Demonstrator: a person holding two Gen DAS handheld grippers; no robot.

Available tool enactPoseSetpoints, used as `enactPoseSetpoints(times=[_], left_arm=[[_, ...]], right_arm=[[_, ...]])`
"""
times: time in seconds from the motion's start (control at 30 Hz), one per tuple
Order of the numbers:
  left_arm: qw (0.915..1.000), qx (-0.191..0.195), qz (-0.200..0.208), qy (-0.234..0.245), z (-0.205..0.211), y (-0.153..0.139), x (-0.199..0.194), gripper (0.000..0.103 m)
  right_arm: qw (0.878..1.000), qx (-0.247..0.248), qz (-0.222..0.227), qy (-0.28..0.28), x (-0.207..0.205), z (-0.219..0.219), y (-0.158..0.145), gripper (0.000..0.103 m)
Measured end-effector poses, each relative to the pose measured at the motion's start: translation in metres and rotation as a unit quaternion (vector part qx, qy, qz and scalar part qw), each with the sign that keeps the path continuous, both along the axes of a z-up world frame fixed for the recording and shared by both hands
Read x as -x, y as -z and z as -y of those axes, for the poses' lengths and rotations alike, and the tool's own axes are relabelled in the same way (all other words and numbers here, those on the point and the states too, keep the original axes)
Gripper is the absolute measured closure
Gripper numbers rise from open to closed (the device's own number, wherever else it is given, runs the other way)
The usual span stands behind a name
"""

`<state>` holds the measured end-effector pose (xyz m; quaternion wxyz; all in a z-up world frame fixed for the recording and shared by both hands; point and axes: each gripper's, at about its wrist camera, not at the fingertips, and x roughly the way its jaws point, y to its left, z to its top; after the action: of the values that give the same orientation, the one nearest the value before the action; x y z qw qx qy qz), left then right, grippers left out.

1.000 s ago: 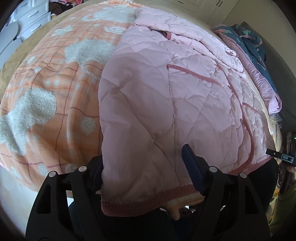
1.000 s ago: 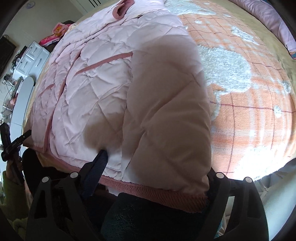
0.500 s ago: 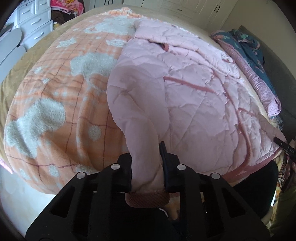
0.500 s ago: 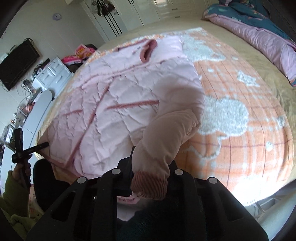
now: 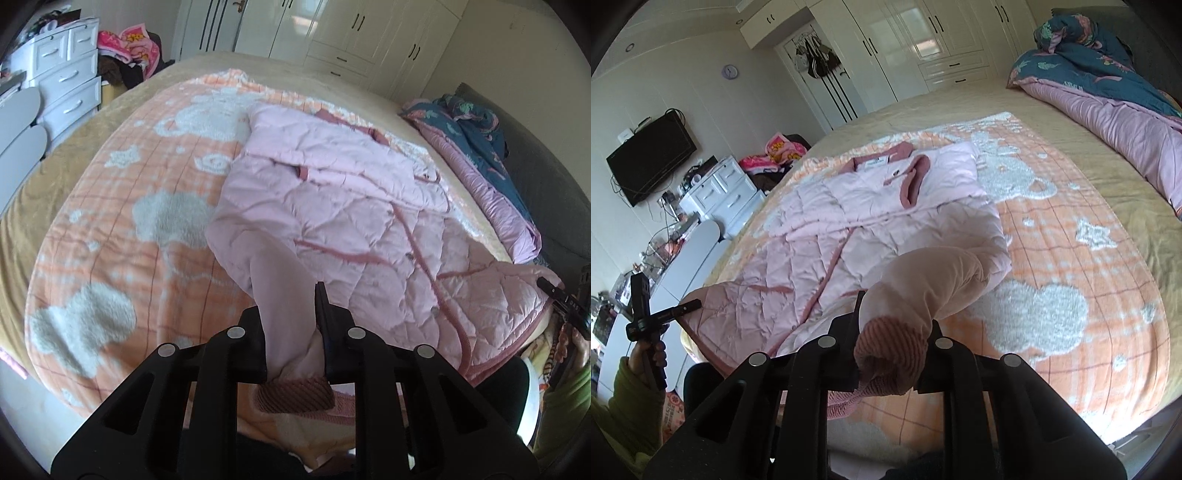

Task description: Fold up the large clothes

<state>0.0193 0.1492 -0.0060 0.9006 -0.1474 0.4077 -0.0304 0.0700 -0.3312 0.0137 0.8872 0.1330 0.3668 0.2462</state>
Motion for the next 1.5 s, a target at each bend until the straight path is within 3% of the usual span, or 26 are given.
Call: enactPoseSetpoints(times=[0.67, 0.93, 1.5], left_arm=[[0.9967, -0.008, 0.081, -0.008, 0.001, -0.072, -0.05, 0.091], [0.9943, -0.027, 0.103, -0.01, 0.004, -0.096, -0.068, 0.091], [0.991, -0.017, 0.131, -0.022, -0.006, -0.134, -0.106, 0.091]], right_arm=[[0.998, -0.019, 0.06, 0.023, -0.038, 0.002, -0.053, 0.087], [0.996, -0.025, 0.075, 0.032, -0.056, 0.0, -0.073, 0.087], [0.993, -0.037, 0.095, 0.054, -0.092, -0.001, -0.11, 0.088]])
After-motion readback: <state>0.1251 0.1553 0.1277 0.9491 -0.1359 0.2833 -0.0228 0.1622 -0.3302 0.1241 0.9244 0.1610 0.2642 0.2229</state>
